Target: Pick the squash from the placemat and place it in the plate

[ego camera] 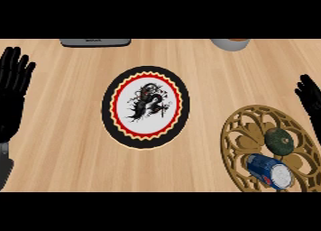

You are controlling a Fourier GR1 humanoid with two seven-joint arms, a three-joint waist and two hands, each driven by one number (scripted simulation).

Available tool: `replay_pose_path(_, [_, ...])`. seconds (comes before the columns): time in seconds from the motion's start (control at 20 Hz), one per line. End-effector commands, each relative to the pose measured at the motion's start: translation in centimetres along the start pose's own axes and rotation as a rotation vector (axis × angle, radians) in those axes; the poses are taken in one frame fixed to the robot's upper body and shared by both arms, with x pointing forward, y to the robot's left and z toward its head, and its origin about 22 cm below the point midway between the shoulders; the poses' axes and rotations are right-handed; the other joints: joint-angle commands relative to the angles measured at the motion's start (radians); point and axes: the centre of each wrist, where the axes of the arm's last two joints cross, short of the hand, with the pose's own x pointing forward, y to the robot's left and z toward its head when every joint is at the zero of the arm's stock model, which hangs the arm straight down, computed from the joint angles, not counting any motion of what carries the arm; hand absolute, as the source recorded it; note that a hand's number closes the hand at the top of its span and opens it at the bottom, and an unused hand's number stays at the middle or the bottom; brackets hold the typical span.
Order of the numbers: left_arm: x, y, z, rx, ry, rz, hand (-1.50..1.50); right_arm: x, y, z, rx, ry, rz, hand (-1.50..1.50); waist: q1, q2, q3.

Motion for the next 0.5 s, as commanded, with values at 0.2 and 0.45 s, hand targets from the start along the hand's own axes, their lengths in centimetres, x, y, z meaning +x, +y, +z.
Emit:
replay_pose_path(0.2, [-5.4, -0.4, 2.6, -0.007, 0.302, -0.086, 0.00, 0.5, -4.2, 0.1, 0.184, -0.237, -0.213, 1.50, 0.019, 0.012, 0.027])
replay_pose_path(0.45, [-7.5, 0.2, 4.0, 0.000, 0.432, -0.059, 0.00, -2.6, -8.5, 2.1, -0.263, -0.309, -0.020, -1.50, -0.013, 0.019, 0.032])
